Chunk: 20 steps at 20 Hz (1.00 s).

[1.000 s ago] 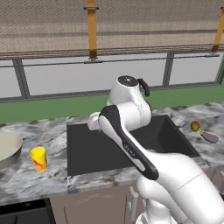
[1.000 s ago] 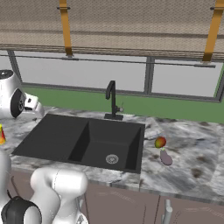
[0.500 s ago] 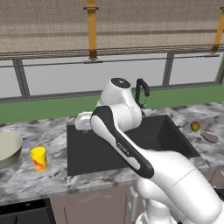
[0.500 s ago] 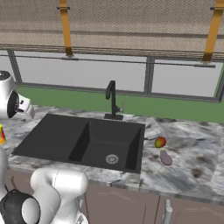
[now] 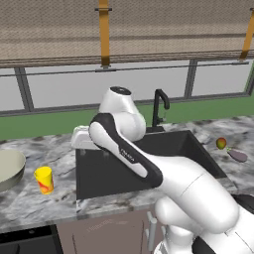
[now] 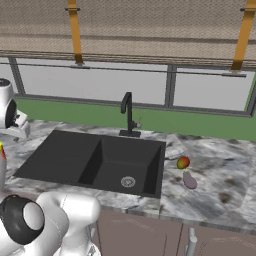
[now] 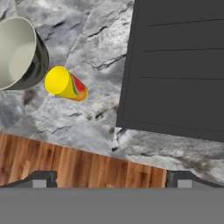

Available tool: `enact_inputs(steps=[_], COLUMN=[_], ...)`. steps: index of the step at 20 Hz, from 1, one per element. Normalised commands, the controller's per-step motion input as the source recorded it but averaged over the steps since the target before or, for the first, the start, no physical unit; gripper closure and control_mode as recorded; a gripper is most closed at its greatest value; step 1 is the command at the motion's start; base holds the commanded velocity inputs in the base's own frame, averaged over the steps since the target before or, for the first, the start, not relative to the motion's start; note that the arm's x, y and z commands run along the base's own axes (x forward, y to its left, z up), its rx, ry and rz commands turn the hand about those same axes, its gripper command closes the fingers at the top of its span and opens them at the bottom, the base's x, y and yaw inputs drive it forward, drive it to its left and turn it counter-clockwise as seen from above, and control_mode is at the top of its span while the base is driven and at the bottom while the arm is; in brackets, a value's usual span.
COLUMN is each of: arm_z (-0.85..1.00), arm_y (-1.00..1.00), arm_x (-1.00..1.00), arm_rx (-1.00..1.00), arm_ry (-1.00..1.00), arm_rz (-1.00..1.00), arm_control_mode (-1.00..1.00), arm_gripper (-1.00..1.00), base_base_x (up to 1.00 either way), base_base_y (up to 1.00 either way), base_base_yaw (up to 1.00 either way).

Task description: Remove the mango and eggplant from the sink. Then move the bowl and cup from the counter to the sink for washing.

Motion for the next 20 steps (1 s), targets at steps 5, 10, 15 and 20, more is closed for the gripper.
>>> enact_inputs(steps=[5, 10, 15, 20], arm_z=[-0.09, -0.16, -0.18, -0.18], arm_y=[0.37, 0.37, 0.29, 0.2], arm_x=[0.08, 0.09, 0.09, 0.11], arm_rx=[0.02, 0.0, -0.07, -0.14], arm_ry=[0.25, 0.09, 0.02, 0.0], arm_rz=[0.01, 0.0, 0.0, -0.02], arm_control_mode=[-1.0, -1.0, -1.0, -1.0], arm_gripper=[-1.0, -1.0, -1.0, -1.0], base_base_x=[0.0, 0.0, 0.0, 0.0], base_base_y=[0.0, 0.0, 0.0, 0.0], base_base_yaw=[0.0, 0.0, 0.0, 0.0])
